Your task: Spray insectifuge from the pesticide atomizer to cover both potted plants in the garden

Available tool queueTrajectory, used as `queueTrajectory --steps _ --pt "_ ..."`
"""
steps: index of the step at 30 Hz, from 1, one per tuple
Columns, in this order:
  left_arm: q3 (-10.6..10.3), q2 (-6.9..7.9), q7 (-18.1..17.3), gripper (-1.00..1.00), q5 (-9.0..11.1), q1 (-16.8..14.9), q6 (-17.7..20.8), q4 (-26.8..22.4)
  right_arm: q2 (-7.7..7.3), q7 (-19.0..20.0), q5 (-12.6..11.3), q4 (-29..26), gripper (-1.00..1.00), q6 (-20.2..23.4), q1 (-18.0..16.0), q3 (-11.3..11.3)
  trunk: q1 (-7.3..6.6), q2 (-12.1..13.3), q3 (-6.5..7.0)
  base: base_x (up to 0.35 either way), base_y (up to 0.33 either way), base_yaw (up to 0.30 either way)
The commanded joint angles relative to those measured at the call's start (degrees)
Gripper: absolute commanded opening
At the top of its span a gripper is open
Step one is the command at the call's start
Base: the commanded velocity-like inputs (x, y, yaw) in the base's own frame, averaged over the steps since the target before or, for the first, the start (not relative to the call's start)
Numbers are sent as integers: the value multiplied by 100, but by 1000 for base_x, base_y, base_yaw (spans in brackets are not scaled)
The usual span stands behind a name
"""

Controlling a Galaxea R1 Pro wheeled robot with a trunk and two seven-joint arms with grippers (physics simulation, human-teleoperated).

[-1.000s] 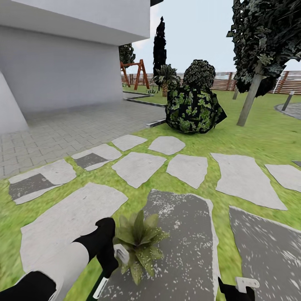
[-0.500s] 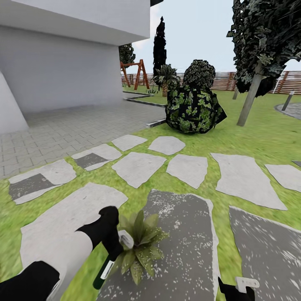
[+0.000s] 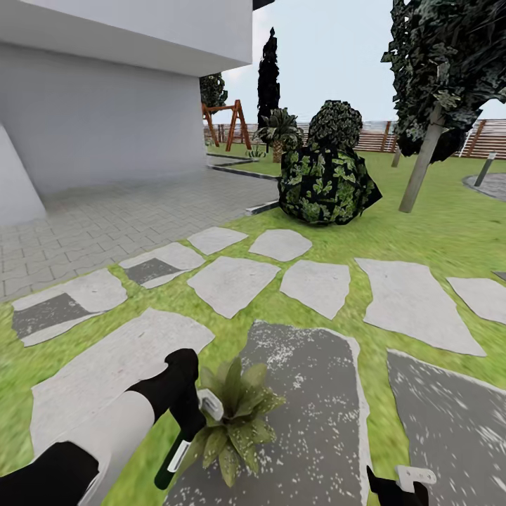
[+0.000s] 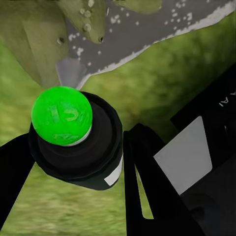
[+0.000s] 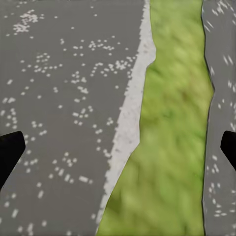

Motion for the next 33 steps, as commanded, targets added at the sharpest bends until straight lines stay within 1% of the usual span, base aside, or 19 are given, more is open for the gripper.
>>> queueTrajectory --steps 1,4,10,13,22,28,33 --pt "-3 -7 -60 -100 -54 -2 48 -9 1 38 26 4 100 -21 -4 -49 -1 -2 -5 4 0 0" --pt "-1 -17 -60 -100 -58 -2 48 -10 3 38 25 4 100 -21 -4 -49 -1 -2 -5 135 0 0" --pt "-6 -30 -61 -100 -54 -2 48 -10 1 38 26 4 100 -22 -4 -49 -1 -2 -5 314 0 0" --pt "-9 -31 -60 -100 -52 -2 48 -10 2 38 27 4 100 -21 -4 -49 -1 -2 -5 177 0 0" --pt "-17 -31 -72 -100 -53 -2 48 -10 -6 42 31 4 100 -22 -4 -49 -1 -2 -5 13 -3 0" --pt "-14 -31 -69 -100 -54 -2 48 -10 -8 40 31 4 100 -22 -4 -49 -1 -2 -5 19 -216 0" --pt "-15 -31 -69 -100 -53 -2 48 -19 -8 38 31 4 100 -22 -4 -49 -1 -2 -5 -217 -196 0"
